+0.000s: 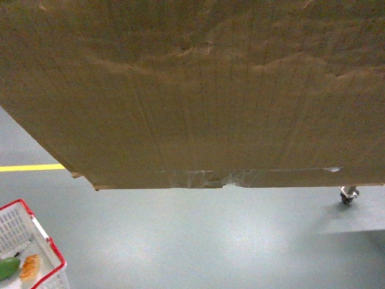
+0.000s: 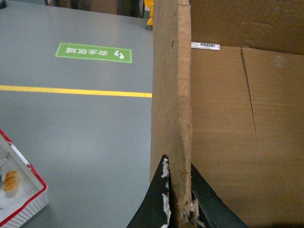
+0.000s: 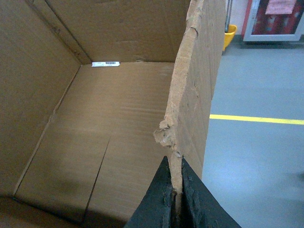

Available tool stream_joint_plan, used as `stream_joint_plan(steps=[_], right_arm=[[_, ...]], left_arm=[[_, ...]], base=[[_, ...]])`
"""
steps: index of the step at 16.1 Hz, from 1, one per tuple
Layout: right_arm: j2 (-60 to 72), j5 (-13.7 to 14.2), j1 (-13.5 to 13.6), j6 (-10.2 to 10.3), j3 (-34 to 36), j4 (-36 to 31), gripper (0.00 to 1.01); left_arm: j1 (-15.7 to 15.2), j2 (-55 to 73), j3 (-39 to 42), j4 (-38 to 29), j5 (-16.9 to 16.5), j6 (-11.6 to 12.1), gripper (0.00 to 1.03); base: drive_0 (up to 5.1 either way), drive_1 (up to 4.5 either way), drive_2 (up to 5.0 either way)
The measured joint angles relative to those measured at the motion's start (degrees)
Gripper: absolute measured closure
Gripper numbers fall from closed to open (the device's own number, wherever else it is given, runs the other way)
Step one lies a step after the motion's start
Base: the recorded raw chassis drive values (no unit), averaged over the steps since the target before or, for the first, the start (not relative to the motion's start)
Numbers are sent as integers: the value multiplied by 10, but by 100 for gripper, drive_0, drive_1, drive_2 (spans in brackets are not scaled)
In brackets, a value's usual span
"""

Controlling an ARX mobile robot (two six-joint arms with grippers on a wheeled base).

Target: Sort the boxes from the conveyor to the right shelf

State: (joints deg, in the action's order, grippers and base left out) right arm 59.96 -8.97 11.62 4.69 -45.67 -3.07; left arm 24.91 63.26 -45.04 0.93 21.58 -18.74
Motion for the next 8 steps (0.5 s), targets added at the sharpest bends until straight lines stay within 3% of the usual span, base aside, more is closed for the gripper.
stream_joint_plan(steps=[8], right_arm=[[0,0,0,0,0,0,99]], left_arm=[[0,0,0,0,0,0,100]], base=[[-112,-112,-112]])
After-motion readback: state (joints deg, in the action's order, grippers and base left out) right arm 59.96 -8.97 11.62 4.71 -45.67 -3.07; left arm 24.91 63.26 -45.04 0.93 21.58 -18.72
